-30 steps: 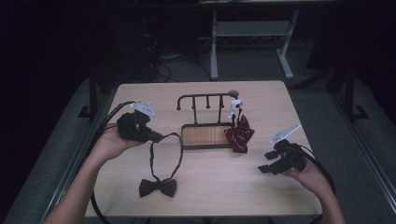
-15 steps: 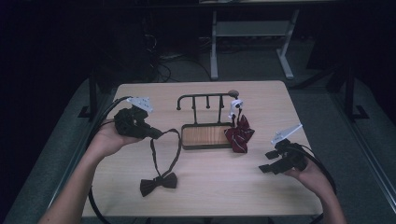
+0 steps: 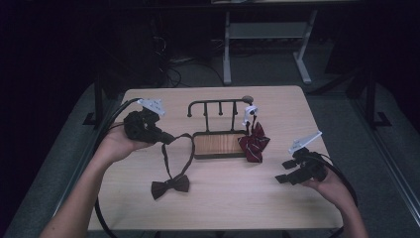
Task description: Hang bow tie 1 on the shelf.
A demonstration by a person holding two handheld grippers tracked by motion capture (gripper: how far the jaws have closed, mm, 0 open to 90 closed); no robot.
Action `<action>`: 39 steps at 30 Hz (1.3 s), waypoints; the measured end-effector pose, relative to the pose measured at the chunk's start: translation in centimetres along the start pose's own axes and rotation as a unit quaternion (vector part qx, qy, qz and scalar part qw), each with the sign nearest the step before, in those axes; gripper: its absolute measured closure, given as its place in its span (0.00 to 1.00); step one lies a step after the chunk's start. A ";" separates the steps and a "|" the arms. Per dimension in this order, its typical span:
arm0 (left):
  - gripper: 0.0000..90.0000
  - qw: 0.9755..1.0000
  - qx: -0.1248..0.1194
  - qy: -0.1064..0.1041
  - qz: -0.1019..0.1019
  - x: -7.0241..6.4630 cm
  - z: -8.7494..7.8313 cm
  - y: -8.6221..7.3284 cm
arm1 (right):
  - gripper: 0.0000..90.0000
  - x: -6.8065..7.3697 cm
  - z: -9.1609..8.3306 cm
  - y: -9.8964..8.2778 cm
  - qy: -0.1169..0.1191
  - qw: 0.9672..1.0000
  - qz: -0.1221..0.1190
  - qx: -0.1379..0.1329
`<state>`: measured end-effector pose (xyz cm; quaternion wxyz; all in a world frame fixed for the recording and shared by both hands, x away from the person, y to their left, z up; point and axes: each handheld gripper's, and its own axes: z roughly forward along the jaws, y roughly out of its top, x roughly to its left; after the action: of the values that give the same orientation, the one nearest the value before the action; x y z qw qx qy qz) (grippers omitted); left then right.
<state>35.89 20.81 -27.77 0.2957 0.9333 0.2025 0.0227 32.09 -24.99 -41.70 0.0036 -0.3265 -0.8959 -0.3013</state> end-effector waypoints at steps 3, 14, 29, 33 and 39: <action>1.00 1.000 0.002 -0.001 0.001 0.2 0.0 0.3 | 0.37 -0.1 0.1 0.0 0.001 1.000 -0.002 -0.001; 1.00 1.000 0.007 0.002 -0.003 0.9 -0.1 1.3 | 0.35 -0.4 0.1 -0.1 -0.001 1.000 0.001 -0.002; 1.00 1.000 0.009 0.011 -0.005 1.7 -1.1 2.6 | 0.35 -0.4 0.4 0.2 -0.002 1.000 -0.003 0.001; 1.00 1.000 0.011 0.013 -0.003 1.7 -1.3 2.9 | 0.35 -0.3 0.4 0.1 -0.002 1.000 -0.002 0.003; 1.00 1.000 0.014 0.013 -0.002 1.9 -1.5 3.3 | 0.35 -0.2 0.3 0.1 -0.002 1.000 -0.001 0.002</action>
<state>38.61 19.91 -24.81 0.2800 0.9365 0.2087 0.0316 32.37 -24.87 -41.95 0.0025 -0.3264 -0.8966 -0.2991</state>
